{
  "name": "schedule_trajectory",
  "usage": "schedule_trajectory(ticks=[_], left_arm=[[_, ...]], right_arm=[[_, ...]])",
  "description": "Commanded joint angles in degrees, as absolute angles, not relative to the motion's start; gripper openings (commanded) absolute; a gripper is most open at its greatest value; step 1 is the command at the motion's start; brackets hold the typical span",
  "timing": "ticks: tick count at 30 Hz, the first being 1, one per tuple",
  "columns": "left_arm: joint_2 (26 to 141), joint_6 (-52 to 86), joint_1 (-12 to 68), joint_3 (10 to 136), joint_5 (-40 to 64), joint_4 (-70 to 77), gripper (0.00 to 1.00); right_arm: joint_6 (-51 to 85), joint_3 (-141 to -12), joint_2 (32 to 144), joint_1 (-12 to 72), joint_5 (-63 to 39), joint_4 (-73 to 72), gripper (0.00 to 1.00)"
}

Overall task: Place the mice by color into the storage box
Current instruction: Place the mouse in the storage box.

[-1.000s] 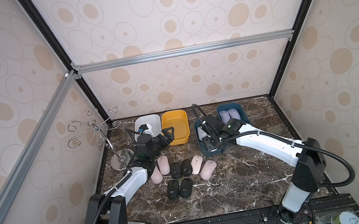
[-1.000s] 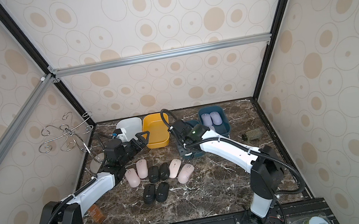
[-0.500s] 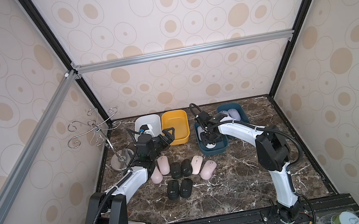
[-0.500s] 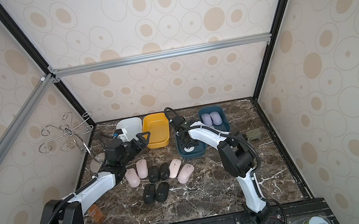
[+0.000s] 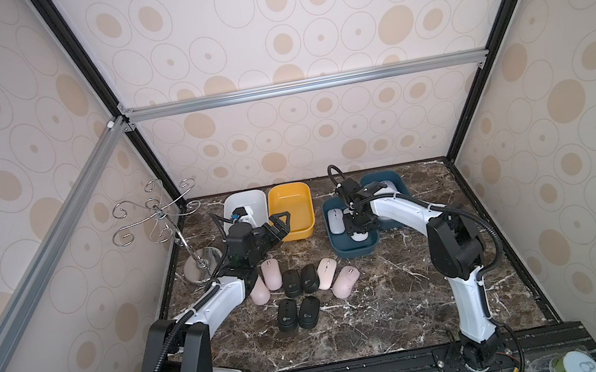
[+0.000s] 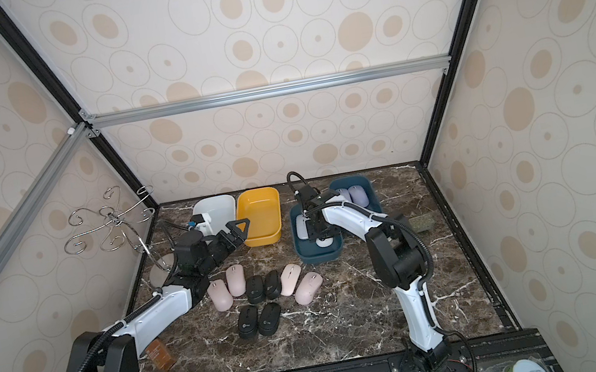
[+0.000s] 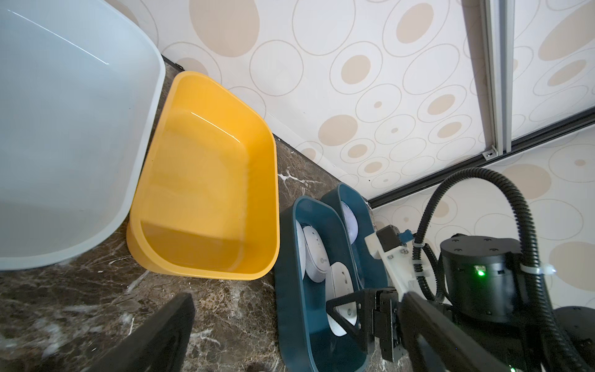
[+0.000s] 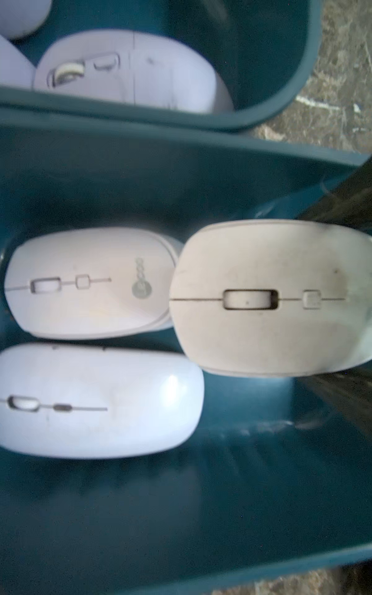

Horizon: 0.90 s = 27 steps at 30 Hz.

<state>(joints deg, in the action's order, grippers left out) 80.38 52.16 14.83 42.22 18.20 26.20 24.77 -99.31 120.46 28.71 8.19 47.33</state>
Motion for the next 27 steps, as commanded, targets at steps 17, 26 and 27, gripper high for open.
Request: schedule_trajectory(ticks=[17, 26, 27], left_arm=[[79.55, 53.17, 14.5, 42.89, 17.93, 27.69, 1.0], [79.69, 53.22, 14.41, 42.98, 17.92, 27.61, 1.0], [79.72, 53.24, 14.45, 42.98, 18.07, 27.77, 1.0]], right_arm=[[23.29, -99.57, 126.17, 28.65, 7.91, 50.74, 0.52], [23.62, -100.73, 126.43, 28.64, 8.05, 50.97, 0.61], [23.59, -100.61, 125.96, 28.57, 8.25, 50.87, 0.64]])
